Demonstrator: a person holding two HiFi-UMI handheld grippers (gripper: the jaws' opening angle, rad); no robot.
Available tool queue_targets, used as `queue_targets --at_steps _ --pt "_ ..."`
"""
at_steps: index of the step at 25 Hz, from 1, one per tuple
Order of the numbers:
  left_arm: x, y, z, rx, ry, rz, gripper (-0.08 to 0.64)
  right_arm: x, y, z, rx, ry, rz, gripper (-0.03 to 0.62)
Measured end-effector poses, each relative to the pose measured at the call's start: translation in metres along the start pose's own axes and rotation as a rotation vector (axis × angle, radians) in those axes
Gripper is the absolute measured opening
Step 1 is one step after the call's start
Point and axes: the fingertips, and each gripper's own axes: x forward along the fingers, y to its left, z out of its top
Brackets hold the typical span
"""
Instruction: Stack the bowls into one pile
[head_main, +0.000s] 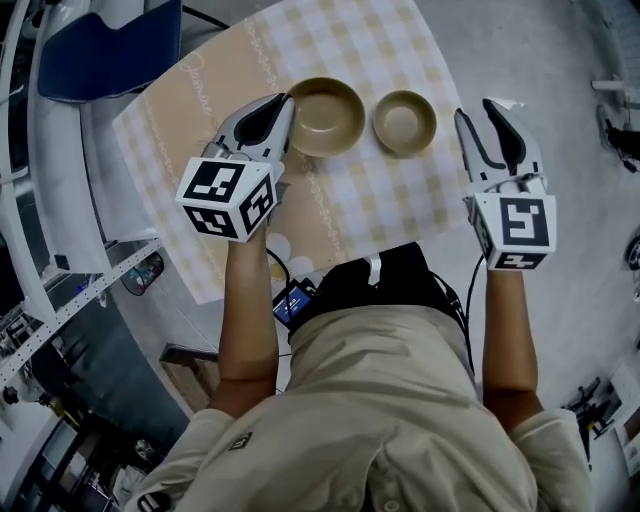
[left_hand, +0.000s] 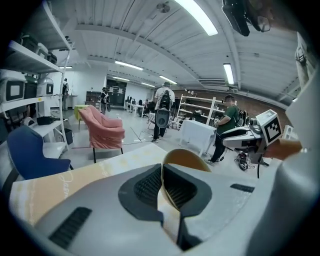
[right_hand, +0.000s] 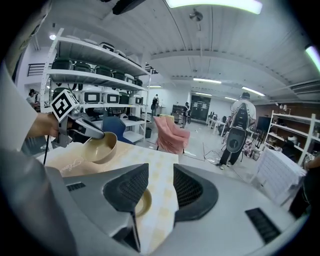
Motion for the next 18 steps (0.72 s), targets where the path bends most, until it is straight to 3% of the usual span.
queue_targets --at_steps 5,18 --pt "0.040 -0.031 0.003 0.005 0.026 -0.042 0.020 -0.007 -0.037 -0.018 0.021 0.013 -0.025 0.153" --pt "0.110 -0.072 -0.028 0.012 0.130 -0.144 0.020 -0.011 -0.074 -0.061 0.079 0.055 -0.065 0.153"
